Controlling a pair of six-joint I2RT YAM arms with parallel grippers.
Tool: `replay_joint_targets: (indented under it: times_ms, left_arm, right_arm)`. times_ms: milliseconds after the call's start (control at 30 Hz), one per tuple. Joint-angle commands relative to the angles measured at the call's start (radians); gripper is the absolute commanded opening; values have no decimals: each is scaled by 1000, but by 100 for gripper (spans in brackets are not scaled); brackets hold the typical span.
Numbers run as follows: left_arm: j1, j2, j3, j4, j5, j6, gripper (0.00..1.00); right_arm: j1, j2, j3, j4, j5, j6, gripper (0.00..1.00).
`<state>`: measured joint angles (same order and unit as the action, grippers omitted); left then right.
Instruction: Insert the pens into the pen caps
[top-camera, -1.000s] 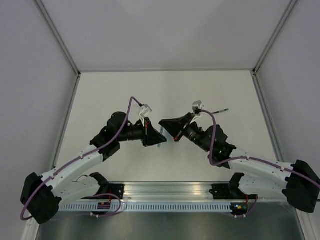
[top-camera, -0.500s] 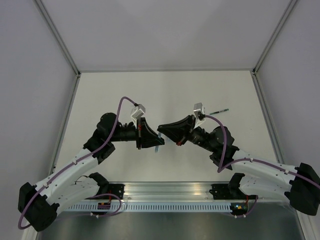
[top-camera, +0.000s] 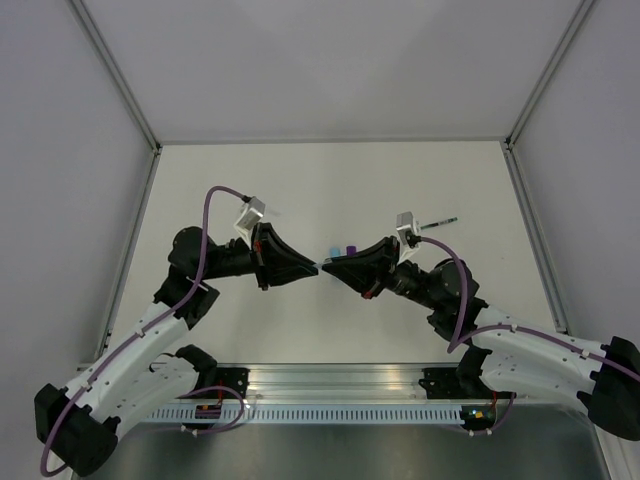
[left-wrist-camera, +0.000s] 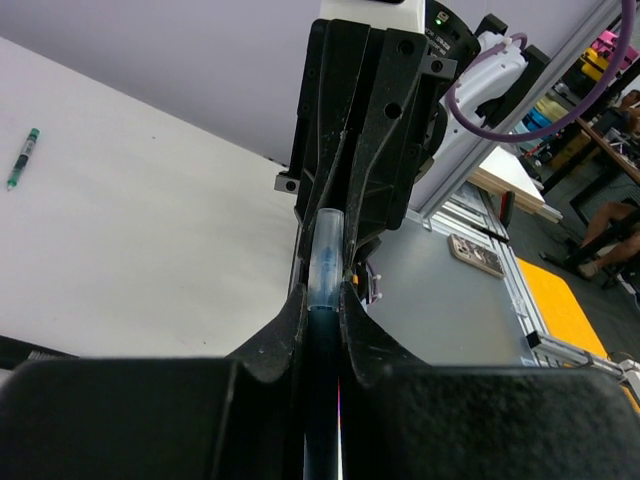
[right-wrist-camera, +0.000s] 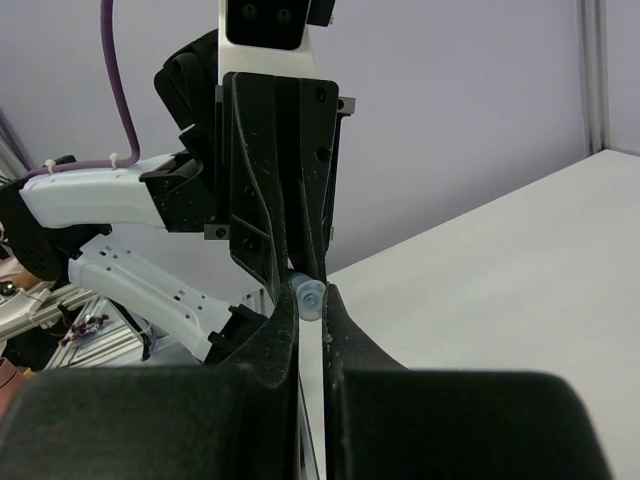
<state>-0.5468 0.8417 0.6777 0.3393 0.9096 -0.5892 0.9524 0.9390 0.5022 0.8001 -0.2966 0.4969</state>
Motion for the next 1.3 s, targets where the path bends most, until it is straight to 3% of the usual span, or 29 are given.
replay_joint_targets:
  times_ms: [0,133,200,267,467,833,1267]
  left_arm:
    - [31,57,66,268,-278,-52,2]
    - [31,63,23,296,-261,-50,2]
    - [33,59,0,300,-262,-47,2]
    - [33,50,-19,305,-262,-50,2]
    - [33,10,-58,306,-294,-54,2]
    - [33,8,-104,389,-347,-153,2]
    - [31,-6,-190,535,-439,-282,2]
  right_arm:
    - [100,67,8,-301,-271,-20,0]
    - [100,67,146,-442,-88,-93,18]
    - [100,61,189,-475,-30,-132,20]
    - [98,61,254,-527,34,-153,34]
    - [98,58,331,-598,57,-178,63]
    - [100,24,164,-362,50,-101,77]
    - [101,246,217,-46,93,38,70]
